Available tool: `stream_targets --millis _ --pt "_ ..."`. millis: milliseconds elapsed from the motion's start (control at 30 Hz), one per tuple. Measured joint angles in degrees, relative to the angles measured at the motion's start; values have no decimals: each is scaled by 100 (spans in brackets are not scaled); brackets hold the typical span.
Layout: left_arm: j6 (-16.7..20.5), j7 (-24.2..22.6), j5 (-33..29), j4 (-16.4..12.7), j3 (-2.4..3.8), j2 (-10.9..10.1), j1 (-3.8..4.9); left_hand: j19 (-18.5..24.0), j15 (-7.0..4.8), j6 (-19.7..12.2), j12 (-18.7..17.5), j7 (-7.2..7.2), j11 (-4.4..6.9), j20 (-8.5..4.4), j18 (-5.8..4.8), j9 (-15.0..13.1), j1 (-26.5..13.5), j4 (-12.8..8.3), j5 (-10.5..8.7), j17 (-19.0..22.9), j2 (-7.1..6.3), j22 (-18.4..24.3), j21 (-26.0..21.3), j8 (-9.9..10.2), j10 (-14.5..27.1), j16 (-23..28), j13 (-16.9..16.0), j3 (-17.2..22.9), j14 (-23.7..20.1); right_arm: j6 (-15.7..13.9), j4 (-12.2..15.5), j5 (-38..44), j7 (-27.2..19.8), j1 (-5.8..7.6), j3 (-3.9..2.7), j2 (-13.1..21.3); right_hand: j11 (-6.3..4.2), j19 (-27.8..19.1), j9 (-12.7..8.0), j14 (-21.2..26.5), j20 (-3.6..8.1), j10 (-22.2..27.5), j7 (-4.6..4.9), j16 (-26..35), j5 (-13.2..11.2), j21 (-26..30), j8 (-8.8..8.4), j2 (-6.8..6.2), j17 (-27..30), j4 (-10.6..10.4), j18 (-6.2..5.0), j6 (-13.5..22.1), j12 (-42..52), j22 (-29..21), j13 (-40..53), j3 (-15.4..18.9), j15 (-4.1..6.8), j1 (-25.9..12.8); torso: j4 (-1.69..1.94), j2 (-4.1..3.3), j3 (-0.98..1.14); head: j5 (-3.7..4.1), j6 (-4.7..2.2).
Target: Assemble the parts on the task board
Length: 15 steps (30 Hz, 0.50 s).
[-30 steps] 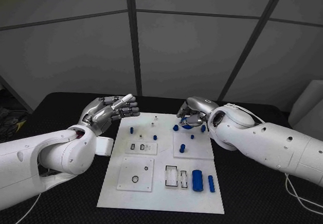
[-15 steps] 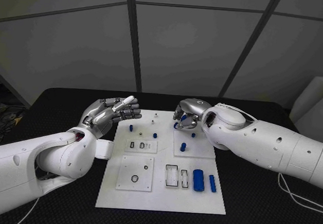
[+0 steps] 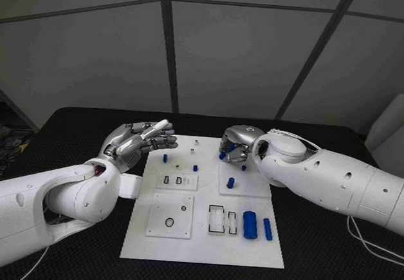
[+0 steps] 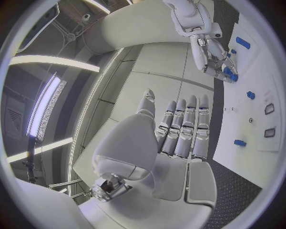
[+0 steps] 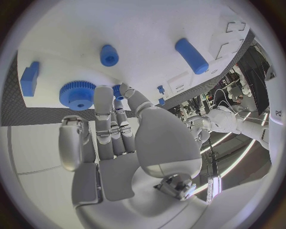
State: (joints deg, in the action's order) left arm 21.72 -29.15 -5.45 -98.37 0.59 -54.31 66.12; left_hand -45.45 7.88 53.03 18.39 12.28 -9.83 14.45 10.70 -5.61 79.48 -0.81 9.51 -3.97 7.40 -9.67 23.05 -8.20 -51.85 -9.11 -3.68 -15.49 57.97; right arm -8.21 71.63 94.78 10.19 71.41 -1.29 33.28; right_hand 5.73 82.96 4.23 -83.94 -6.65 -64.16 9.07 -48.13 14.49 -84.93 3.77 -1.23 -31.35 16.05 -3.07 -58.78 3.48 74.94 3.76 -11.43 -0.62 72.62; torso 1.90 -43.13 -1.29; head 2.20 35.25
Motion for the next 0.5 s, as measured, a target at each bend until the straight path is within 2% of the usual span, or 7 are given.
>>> stream_targets --millis 67,233,300,433,500 --pt "0 3 0 -2 1 0 0 0 0 0 0 0 0 0 0 0 0 0 0 0 0 0 0 0 0 0 0 0 0 18 -2 12 4 0 0 -6 15 53 11 0 11 -32 -3 -121 0 -50 0 72 -91 1 -1 -71 0 0 0 -56 0 22 0 -4 3 -3 5" --pt "-1 10 2 -2 4 0 1 0 0 0 0 0 0 0 0 0 0 0 0 0 0 5 0 23 0 0 0 0 0 35 -3 33 5 0 0 -21 -28 82 27 0 18 -181 -46 -415 0 -117 0 224 -341 -12 3 -181 0 0 0 -219 0 8 -3 -11 6 -10 12" --pt "-2 12 2 -2 5 1 1 0 0 0 0 0 0 0 0 0 0 0 0 0 0 5 0 23 0 0 0 0 0 35 -3 38 5 0 0 -23 -46 82 35 0 18 -270 -63 -556 0 -156 -1 293 -468 -32 90 -241 0 -1 1 -304 0 -20 -4 -16 7 -16 12" --pt "-4 17 3 2 7 3 2 0 0 0 0 0 0 0 0 0 0 0 0 -1 0 5 0 23 0 0 0 0 0 28 -6 46 2 2 -3 -31 -121 103 48 -2 39 -457 -105 -837 -10 -229 28 397 -738 -88 90 -392 0 -1 19 -423 2 -48 -4 -22 7 -22 12" --pt "-5 19 4 4 9 3 2 0 0 0 0 0 0 0 0 0 0 0 0 -1 0 5 0 23 0 0 0 0 0 24 -10 50 1 5 -5 -34 -136 103 64 -6 39 -530 -133 -938 -22 -244 39 435 -837 -97 90 -450 0 -1 26 -478 49 -41 -4 -25 7 -23 12"
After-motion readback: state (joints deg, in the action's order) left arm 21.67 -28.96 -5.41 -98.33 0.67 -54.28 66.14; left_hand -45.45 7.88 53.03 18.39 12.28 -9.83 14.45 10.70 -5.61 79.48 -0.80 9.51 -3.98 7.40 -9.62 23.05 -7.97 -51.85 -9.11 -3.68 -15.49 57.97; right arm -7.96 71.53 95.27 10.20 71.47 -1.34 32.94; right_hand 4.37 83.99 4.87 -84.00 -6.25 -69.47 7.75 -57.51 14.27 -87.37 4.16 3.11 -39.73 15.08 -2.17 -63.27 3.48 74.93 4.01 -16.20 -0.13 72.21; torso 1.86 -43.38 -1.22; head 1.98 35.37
